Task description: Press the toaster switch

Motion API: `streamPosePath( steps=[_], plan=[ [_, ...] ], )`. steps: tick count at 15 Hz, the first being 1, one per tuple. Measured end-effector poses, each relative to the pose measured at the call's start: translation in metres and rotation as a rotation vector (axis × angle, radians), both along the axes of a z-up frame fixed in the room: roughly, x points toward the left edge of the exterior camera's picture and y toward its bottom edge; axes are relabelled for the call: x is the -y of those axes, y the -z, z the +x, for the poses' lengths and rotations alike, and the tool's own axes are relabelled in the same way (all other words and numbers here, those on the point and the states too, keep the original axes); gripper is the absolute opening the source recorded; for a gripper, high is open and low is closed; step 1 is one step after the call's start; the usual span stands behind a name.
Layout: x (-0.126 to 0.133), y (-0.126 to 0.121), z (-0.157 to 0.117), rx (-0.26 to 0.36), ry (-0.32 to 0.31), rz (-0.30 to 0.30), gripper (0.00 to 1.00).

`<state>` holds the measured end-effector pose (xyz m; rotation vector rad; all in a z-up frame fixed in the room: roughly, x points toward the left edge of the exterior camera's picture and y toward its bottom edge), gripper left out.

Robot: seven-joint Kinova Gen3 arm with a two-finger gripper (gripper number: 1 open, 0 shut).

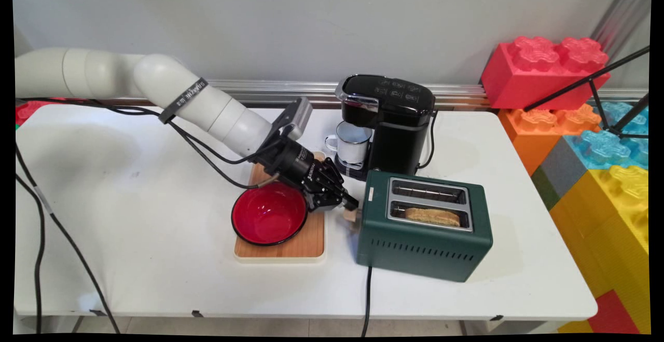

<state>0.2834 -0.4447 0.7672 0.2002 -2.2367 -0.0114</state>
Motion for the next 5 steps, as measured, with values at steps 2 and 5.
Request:
streamPosePath(
  steps=[2, 5],
  plan=[
    [0.0005, 0.002, 0.0001, 0.003, 0.002, 0.001, 0.0],
    [0.001, 0.0051, -0.0003, 0.007, 0.005, 0.002, 0.0]
  ],
)
